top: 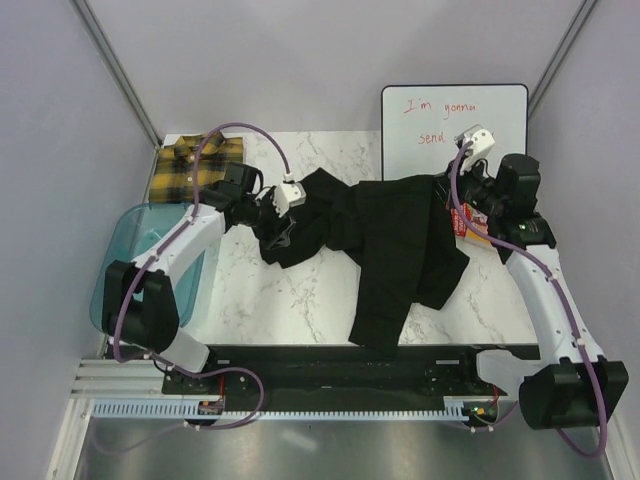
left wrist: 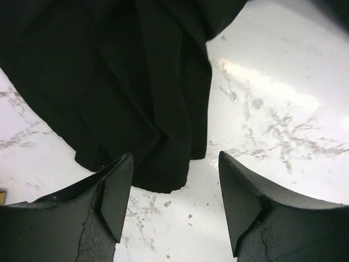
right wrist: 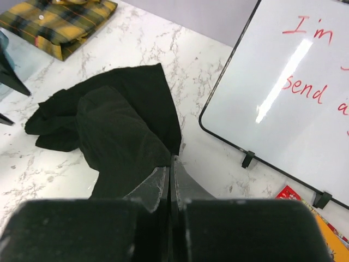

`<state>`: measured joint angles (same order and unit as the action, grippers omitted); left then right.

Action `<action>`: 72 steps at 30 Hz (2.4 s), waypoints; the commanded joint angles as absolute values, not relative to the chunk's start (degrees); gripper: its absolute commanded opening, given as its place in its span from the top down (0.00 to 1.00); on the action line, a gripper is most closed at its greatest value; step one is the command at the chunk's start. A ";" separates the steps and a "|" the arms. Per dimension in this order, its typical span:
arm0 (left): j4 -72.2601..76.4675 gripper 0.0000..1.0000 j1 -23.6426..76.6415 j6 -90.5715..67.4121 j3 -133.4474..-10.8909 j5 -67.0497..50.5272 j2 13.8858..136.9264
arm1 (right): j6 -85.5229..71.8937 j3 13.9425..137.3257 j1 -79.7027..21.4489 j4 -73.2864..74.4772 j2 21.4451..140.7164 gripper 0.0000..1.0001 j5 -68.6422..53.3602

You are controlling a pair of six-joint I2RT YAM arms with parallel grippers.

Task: Fold and stack the long sleeve shirts
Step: Flatten the shirt out

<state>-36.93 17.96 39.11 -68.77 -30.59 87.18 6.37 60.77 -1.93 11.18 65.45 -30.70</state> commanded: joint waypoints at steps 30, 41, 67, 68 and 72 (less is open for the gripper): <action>-51.69 0.98 14.07 50.46 -69.29 -29.26 83.77 | 18.80 59.33 -1.14 24.71 47.87 1.00 -19.85; -48.09 0.33 6.06 44.19 -90.15 -35.15 104.08 | 20.57 61.79 -1.23 17.67 65.39 1.00 -21.18; -17.68 0.34 8.70 75.06 -54.94 -40.34 92.55 | 19.07 61.00 -1.14 15.82 70.05 1.00 -20.57; -16.45 0.34 8.96 74.88 -54.58 -39.65 92.72 | 19.07 61.00 -1.14 15.91 70.05 1.00 -20.57; -9.94 0.34 10.45 72.25 -53.00 -37.97 93.25 | 19.07 60.91 -1.23 15.82 70.22 1.00 -20.21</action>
